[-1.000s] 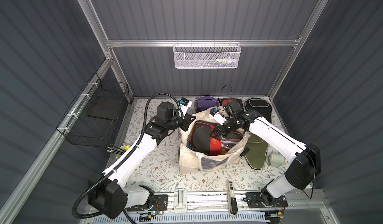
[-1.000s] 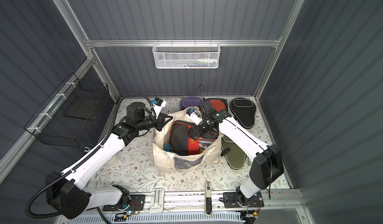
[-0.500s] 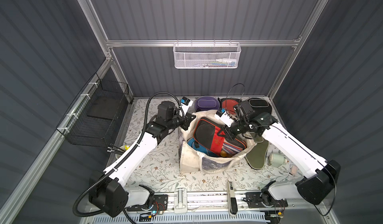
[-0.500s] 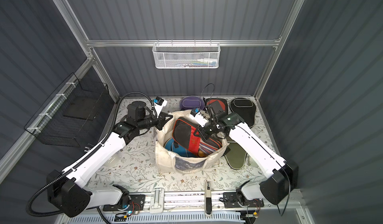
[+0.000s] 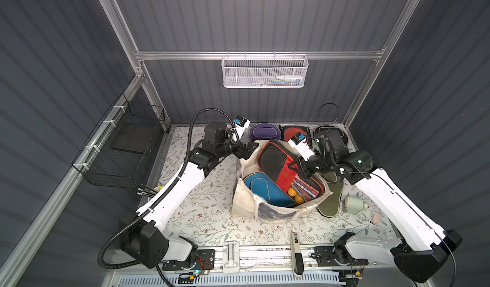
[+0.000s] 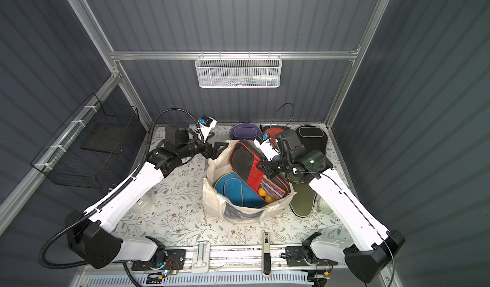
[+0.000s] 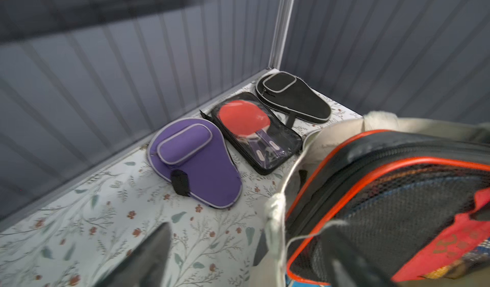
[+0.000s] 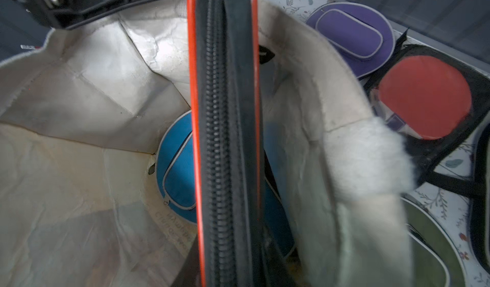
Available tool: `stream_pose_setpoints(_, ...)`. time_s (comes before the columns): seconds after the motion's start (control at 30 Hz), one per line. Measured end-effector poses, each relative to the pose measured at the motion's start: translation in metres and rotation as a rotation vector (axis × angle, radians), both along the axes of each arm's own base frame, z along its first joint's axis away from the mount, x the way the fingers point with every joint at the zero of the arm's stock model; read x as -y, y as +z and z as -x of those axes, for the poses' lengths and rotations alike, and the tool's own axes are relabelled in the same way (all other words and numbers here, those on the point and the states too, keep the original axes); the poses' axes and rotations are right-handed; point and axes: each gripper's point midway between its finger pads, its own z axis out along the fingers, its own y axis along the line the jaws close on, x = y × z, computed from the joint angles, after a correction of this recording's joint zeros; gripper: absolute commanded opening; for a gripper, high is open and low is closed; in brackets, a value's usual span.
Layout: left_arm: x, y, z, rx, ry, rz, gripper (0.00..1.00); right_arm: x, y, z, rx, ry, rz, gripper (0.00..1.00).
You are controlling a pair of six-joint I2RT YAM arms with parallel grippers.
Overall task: Remove the ping pong set from the canvas bag
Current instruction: Pick up the ping pong set from the canvas bag.
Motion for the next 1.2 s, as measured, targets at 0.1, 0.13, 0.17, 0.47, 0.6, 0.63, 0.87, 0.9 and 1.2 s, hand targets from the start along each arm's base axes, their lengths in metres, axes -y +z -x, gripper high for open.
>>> stream_pose_setpoints(0.1, -0.007, 0.036, 0.001, 0.065, 0.030, 0.013, 1.00, 0.001, 0.028, -0.003, 0.041, -0.026, -0.046, 0.00)
stream_pose_setpoints(0.13, -0.010, 0.048, 0.003, 0.085, 0.037, 0.022, 1.00, 0.002, 0.040, -0.004, 0.059, -0.033, -0.066, 0.00)
stream_pose_setpoints(0.17, -0.012, 0.060, 0.005, 0.108, 0.043, 0.034, 1.00, 0.002, 0.051, -0.005, 0.076, -0.039, -0.087, 0.00)
stream_pose_setpoints(0.47, -0.029, 0.105, 0.035, 0.134, 0.066, 0.139, 1.00, -0.003, 0.116, -0.009, 0.121, -0.055, -0.323, 0.00)
stream_pose_setpoints(0.6, -0.031, 0.078, 0.037, 0.054, 0.091, 0.148, 1.00, -0.008, 0.136, -0.019, 0.108, -0.050, -0.484, 0.00)
stream_pose_setpoints(0.63, -0.030, 0.069, 0.037, 0.027, 0.089, 0.152, 1.00, -0.011, 0.140, -0.022, 0.105, -0.043, -0.522, 0.00)
stream_pose_setpoints(0.87, -0.017, 0.040, 0.040, -0.085, 0.031, 0.226, 1.00, -0.026, 0.143, -0.033, 0.045, 0.023, -0.705, 0.00)
stream_pose_setpoints(0.9, -0.016, 0.042, 0.039, -0.087, 0.024, 0.245, 1.00, -0.026, 0.144, -0.035, 0.044, 0.023, -0.722, 0.00)
stream_pose_setpoints(1.2, -0.001, 0.049, 0.034, -0.119, -0.060, 0.379, 1.00, -0.022, 0.156, -0.041, 0.092, 0.028, -0.802, 0.00)
